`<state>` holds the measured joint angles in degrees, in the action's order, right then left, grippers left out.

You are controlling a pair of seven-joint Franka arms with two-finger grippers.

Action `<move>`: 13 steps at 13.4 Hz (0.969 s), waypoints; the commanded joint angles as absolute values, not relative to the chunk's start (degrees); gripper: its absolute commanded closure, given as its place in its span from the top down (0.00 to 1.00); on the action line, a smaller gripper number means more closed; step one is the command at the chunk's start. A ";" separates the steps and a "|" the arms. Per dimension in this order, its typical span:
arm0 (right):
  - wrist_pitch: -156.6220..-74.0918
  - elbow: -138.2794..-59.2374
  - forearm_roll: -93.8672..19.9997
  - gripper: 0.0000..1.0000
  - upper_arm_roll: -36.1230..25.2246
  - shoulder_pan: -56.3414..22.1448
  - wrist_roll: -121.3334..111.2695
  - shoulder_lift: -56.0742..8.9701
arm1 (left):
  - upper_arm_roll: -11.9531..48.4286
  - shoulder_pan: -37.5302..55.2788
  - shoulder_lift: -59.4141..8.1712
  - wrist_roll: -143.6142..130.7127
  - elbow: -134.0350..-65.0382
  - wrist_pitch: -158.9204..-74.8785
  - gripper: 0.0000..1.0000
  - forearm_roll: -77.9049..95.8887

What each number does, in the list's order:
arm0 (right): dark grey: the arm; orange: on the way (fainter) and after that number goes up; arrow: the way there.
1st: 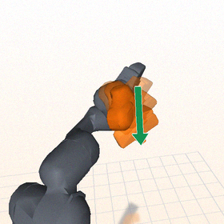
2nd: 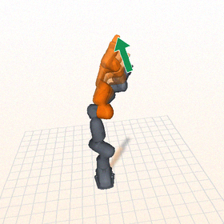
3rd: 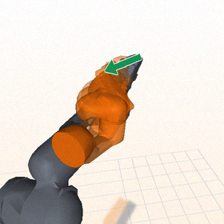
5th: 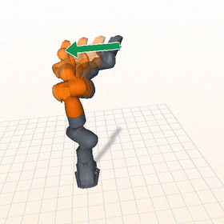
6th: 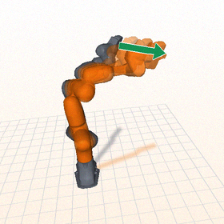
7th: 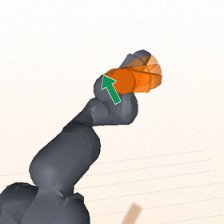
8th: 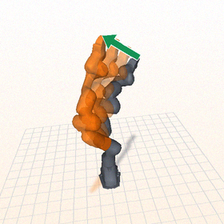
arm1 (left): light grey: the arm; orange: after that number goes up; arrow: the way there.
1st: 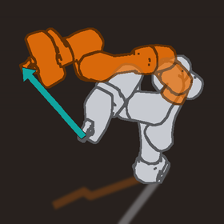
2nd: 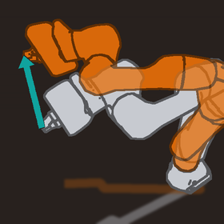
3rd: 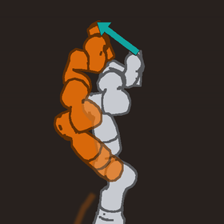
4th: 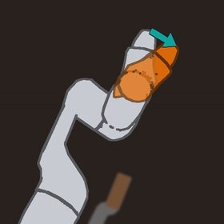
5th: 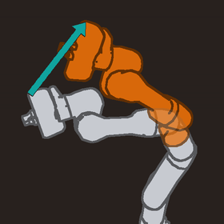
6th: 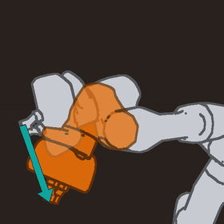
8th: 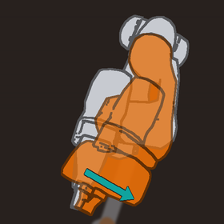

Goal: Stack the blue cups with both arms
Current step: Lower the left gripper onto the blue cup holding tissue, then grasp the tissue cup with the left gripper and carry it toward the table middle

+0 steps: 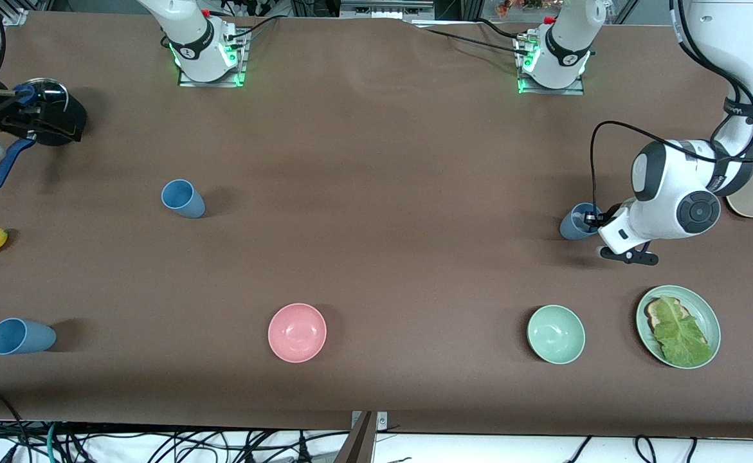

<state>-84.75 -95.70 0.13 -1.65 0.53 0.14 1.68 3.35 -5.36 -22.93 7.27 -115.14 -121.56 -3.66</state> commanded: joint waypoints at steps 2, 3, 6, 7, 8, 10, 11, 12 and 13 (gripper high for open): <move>-84.64 -95.71 -0.53 1.00 -0.97 0.09 0.53 1.93 | 3.78 -5.10 -22.24 8.09 -111.90 -117.97 0.00 -3.96; -84.55 -95.71 -0.44 1.00 -0.27 0.09 0.53 1.85 | 4.74 -5.01 -22.24 7.56 -109.45 -115.95 0.00 -3.87; -84.90 -95.89 -0.26 1.00 -0.35 0.26 0.53 0.97 | 10.35 -3.44 -22.94 1.53 -102.15 -110.49 0.00 -3.78; -84.90 -95.80 -0.26 1.00 -0.44 0.26 0.44 0.79 | 11.76 -0.99 -23.37 -3.47 -101.00 -110.39 0.00 -3.78; -84.90 -95.80 -0.26 1.00 -0.44 0.26 0.61 0.88 | 12.21 1.90 -23.64 -9.00 -100.38 -110.39 0.00 -2.91; -85.25 -95.80 -0.18 1.00 -0.44 0.26 0.70 0.70 | 12.22 8.23 -25.04 -16.49 -98.62 -110.39 0.00 3.48; -85.25 -95.89 -0.18 1.00 -0.44 0.26 0.70 0.79 | 12.22 10.96 -25.83 -18.87 -97.83 -110.56 0.00 5.43; -85.08 -95.89 -0.26 1.00 -0.44 0.26 0.62 0.79 | 12.22 13.42 -26.71 -21.51 -96.95 -110.91 0.00 6.93; -84.73 -95.89 -0.26 1.00 -0.44 0.26 0.62 1.05 | 12.13 16.23 -27.76 -24.93 -95.73 -111.00 0.00 7.47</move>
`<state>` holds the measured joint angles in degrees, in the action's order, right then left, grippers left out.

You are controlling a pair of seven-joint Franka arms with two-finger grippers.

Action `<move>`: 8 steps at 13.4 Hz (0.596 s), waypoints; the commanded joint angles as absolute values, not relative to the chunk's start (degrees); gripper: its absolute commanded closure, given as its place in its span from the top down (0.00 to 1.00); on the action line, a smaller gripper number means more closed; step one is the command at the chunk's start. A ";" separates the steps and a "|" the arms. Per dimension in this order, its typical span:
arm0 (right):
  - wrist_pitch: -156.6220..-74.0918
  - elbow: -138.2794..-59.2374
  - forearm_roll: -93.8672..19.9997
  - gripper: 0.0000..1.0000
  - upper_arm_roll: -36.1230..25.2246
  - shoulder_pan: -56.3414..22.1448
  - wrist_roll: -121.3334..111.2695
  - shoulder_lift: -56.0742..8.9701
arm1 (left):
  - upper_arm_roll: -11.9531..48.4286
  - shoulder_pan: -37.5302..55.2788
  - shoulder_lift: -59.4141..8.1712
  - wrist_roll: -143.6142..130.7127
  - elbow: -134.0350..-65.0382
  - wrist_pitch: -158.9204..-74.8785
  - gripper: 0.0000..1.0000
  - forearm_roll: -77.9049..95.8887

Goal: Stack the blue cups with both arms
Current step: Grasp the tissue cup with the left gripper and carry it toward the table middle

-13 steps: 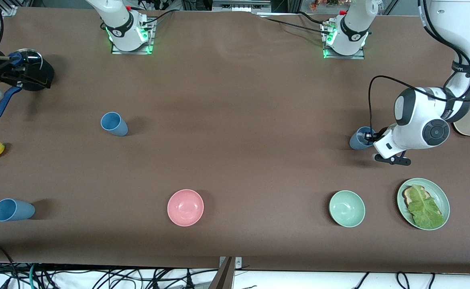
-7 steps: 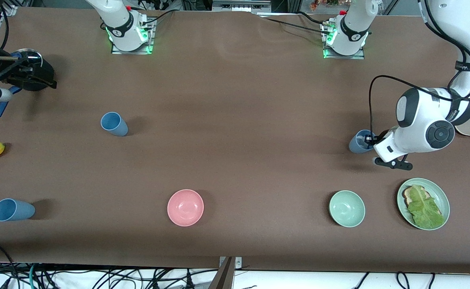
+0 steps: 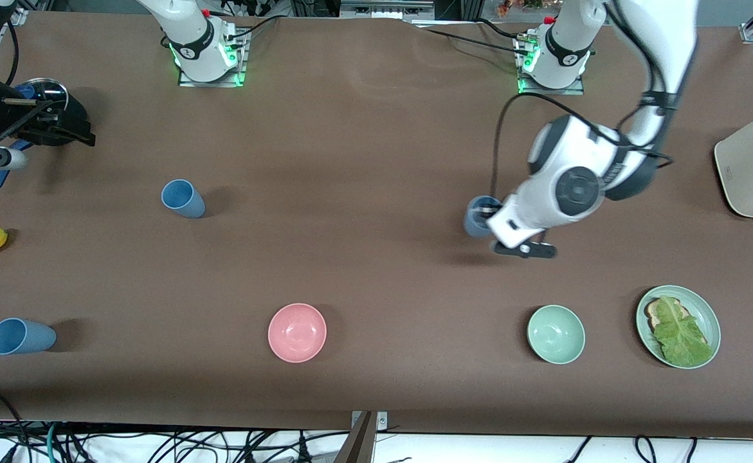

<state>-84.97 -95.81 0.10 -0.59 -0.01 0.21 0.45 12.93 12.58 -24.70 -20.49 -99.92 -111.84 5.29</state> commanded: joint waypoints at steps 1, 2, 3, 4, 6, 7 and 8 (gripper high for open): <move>-84.55 -95.89 -0.26 1.00 -0.61 0.26 0.62 1.32 | 12.22 18.09 -28.64 -27.66 -95.10 -111.18 0.00 7.47; -84.46 -95.63 -0.35 1.00 -0.70 0.26 0.62 1.32 | 12.13 19.93 -29.17 -29.25 -95.10 -111.44 0.00 7.47; -84.46 -95.71 -0.26 1.00 -0.79 0.26 0.62 1.41 | 12.22 21.00 -29.96 -29.53 -95.18 -112.40 0.00 7.47; -84.38 -95.63 -0.35 1.00 -0.79 0.26 0.62 1.49 | 12.13 22.05 -31.01 -29.62 -95.19 -113.80 0.00 7.47; -84.46 -95.62 -0.26 1.00 -0.79 0.26 0.18 1.49 | 12.22 22.76 -33.56 -29.62 -95.19 -117.05 0.00 7.47; -84.46 -95.62 -0.26 1.00 -0.79 0.26 0.18 1.49 | 12.13 23.81 -34.27 -29.62 -95.19 -118.55 0.00 7.38; -84.38 -95.62 -0.35 1.00 -0.79 0.35 0.09 1.49 | 12.13 24.17 -34.71 -29.62 -95.19 -119.00 0.00 7.38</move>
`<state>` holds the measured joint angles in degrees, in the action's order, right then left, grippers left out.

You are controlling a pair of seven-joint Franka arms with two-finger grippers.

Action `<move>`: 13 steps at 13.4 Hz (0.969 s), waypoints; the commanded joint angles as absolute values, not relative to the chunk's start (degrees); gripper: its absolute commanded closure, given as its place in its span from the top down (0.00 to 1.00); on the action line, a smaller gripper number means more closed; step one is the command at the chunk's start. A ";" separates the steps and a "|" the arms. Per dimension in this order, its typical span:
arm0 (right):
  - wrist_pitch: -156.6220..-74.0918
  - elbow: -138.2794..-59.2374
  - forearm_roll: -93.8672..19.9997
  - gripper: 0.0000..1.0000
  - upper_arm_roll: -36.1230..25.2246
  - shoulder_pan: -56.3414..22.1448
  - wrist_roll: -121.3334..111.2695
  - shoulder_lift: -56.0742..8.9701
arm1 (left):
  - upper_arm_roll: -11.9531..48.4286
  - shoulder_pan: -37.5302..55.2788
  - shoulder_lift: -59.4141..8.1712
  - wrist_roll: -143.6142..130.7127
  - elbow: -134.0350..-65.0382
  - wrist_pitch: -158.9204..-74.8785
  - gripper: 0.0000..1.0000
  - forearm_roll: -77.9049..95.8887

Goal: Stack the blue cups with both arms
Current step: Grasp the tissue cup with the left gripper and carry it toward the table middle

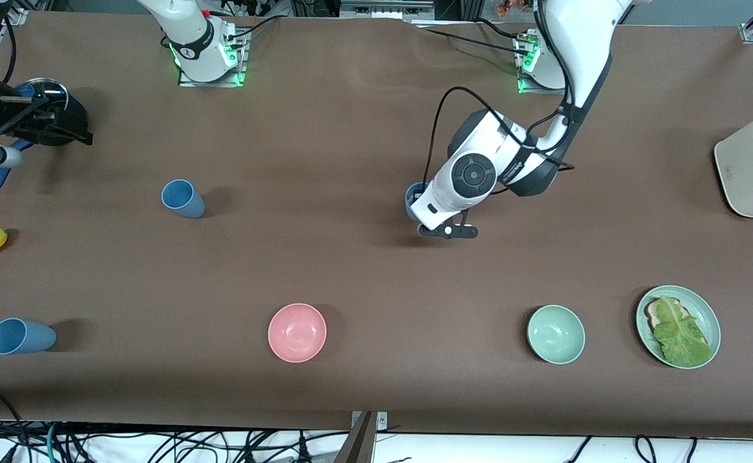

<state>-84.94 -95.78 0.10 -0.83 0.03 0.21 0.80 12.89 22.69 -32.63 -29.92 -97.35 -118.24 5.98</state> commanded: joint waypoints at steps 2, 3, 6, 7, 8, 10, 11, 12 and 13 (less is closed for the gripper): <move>-84.55 -95.62 -0.26 1.00 -0.88 0.35 -0.17 1.41 | 12.22 24.17 -34.81 -29.53 -95.19 -119.00 0.00 7.47; -84.55 -95.54 -0.26 1.00 -0.88 0.35 -0.18 1.41 | 12.22 24.26 -34.89 -29.62 -95.10 -119.00 0.00 7.47; -84.55 -95.45 -0.26 1.00 -1.05 0.35 -0.26 1.41 | 12.13 23.65 -33.32 -29.53 -95.01 -118.39 1.00 7.38; -84.55 -95.45 -0.26 1.00 -1.05 0.35 -0.26 1.41 | 11.95 23.38 -31.40 -29.36 -94.49 -117.69 1.00 7.03; -84.55 -95.45 -0.26 1.00 -1.05 0.44 -0.26 1.41 | 11.78 22.51 -29.81 -29.18 -93.44 -115.16 1.00 7.03; -84.55 -95.54 -0.35 1.00 -1.05 0.44 -0.26 1.41 | 11.69 19.96 -28.04 -28.83 -87.84 -107.36 1.00 6.51; -84.55 -95.54 -0.35 1.00 -1.05 0.44 -0.26 1.41 | 11.60 18.56 -28.04 -28.92 -84.15 -102.88 1.00 6.50; -84.64 -95.62 -0.35 1.00 -1.05 0.44 -0.18 1.41 | 11.25 17.15 -28.04 -28.92 -80.46 -98.83 1.00 6.42; -84.90 -95.89 -0.35 1.00 -0.97 0.35 -0.18 1.41 | 10.99 14.96 -27.95 -28.74 -77.03 -95.13 1.00 6.33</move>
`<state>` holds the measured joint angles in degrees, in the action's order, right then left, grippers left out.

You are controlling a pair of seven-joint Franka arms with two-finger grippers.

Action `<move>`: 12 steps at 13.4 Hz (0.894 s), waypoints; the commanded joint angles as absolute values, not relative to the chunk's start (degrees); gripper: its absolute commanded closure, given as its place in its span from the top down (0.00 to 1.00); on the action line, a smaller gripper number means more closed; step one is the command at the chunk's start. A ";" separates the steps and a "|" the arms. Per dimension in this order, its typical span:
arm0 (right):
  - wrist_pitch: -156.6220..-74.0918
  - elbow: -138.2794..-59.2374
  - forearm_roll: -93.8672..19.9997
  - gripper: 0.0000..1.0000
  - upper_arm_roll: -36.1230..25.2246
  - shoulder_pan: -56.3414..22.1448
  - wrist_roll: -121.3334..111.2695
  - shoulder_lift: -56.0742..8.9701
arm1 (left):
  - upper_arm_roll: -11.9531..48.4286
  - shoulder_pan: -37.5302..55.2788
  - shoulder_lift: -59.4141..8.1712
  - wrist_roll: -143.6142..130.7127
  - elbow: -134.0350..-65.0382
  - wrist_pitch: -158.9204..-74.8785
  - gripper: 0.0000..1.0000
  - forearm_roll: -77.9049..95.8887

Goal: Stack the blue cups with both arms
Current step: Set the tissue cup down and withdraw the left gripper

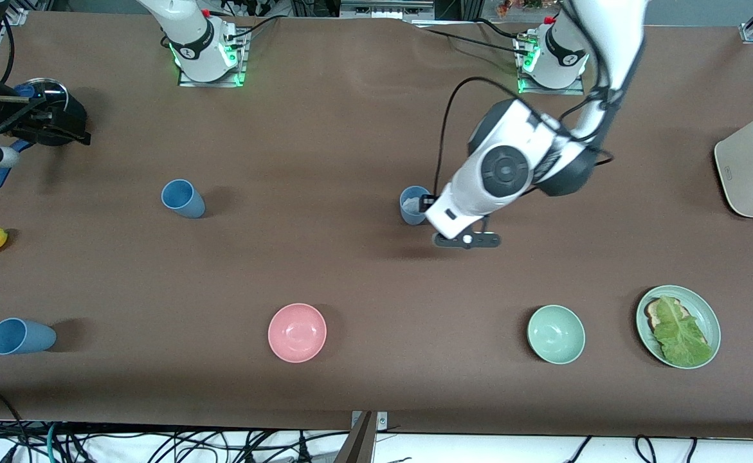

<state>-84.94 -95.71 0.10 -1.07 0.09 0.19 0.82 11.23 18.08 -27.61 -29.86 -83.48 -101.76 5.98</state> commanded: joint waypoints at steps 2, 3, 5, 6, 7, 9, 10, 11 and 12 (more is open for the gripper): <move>-85.25 -96.24 -0.53 1.00 -0.79 0.35 -0.09 1.05 | 10.99 10.04 -27.17 -28.39 -71.13 -88.19 1.00 6.07; -85.60 -97.11 -0.53 1.00 -0.53 0.26 0.09 1.14 | 10.99 7.84 -25.85 -26.47 -69.54 -85.72 1.00 5.02; -89.28 -100.00 -0.53 1.00 -0.53 0.35 -0.09 0.88 | 8.72 5.89 -21.30 -14.58 -70.30 -84.46 1.00 4.04; -91.82 -102.98 -0.53 1.00 -0.53 0.35 0.09 1.14 | 2.78 8.06 -18.83 -8.67 -72.23 -84.55 1.00 4.04; -95.15 -106.14 -0.53 1.00 -0.44 0.35 0.09 1.49 | -0.32 8.26 -17.16 -3.92 -73.46 -84.72 1.00 4.39; -101.92 -112.38 -0.53 1.00 -0.44 0.35 -0.09 1.58 | -2.45 5.65 -13.47 1.48 -78.99 -87.87 1.00 3.87; -105.26 -115.63 -0.53 1.00 -0.44 0.26 -0.09 1.58 | -2.46 2.32 -10.92 1.58 -82.49 -90.76 1.00 3.87; -108.86 -119.58 -0.53 1.00 -0.44 0.35 -0.09 2.02 | -2.37 -0.06 -8.29 1.67 -86.79 -96.10 1.00 3.87; -111.59 -122.49 -0.53 1.00 -0.44 0.35 -0.09 2.37 | -2.29 -1.65 -6.52 1.84 -89.71 -98.41 1.00 3.69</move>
<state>-106.47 -115.57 0.08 -0.75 -0.01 0.19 -0.22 -2.96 1.60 -13.14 0.03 -79.58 -92.31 4.86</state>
